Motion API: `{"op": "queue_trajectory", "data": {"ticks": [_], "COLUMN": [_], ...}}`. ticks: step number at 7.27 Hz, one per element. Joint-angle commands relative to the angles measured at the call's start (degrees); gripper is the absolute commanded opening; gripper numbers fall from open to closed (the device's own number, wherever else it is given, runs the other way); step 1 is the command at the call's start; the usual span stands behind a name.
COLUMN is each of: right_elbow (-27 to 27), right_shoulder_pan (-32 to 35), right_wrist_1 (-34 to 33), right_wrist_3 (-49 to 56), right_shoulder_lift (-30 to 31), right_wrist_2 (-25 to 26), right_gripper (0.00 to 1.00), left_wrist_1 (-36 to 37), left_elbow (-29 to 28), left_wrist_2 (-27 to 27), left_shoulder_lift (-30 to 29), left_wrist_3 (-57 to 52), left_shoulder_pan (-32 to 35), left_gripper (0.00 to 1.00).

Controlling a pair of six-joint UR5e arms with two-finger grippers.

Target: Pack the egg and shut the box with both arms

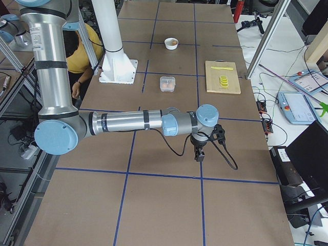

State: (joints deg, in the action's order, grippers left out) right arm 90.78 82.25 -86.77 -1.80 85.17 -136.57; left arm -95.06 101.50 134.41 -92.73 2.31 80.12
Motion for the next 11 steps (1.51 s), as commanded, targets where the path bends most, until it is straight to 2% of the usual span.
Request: {"op": "queue_trajectory", "data": {"ticks": [1,2,3,5,6,7,9,11], "right_elbow": [-0.2,-0.2,-0.2,-0.3,-0.3,-0.4,-0.5,-0.6], "right_shoulder_pan": [-0.2,-0.2,-0.2,-0.2,-0.2,-0.2,-0.2,-0.3], "right_wrist_1": [2.8,5.1,6.4,6.5,6.5,6.5,6.6,6.5], "right_wrist_3": [0.0,0.0,0.0,-0.1,-0.1,-0.1,0.0,0.0], "right_shoulder_lift": [0.7,1.5,1.9,2.4,2.5,2.5,2.5,2.6], "right_wrist_2": [-0.2,-0.2,-0.4,-3.3,-3.4,-3.4,-3.3,-3.4], "right_gripper": [1.00,1.00,1.00,1.00,1.00,1.00,1.00,1.00], "left_wrist_1": [-2.1,-4.5,-11.5,-13.8,-13.7,-13.6,-13.4,-13.0], "left_elbow": [3.4,5.6,6.5,8.9,11.4,11.5,11.4,10.7], "left_wrist_2": [0.1,-0.1,-0.9,-7.8,-17.2,-27.6,-27.8,-28.1], "left_shoulder_lift": [-0.1,-0.3,-1.7,-2.9,-3.5,-3.4,-3.5,-3.3], "left_wrist_3": [0.1,4.4,16.6,21.0,21.0,20.7,20.5,20.5], "left_shoulder_pan": [-5.4,-10.5,-17.3,-25.6,-32.8,-38.8,-42.2,-44.3], "left_gripper": [1.00,1.00,1.00,1.00,0.99,0.98,0.89,0.87]}}
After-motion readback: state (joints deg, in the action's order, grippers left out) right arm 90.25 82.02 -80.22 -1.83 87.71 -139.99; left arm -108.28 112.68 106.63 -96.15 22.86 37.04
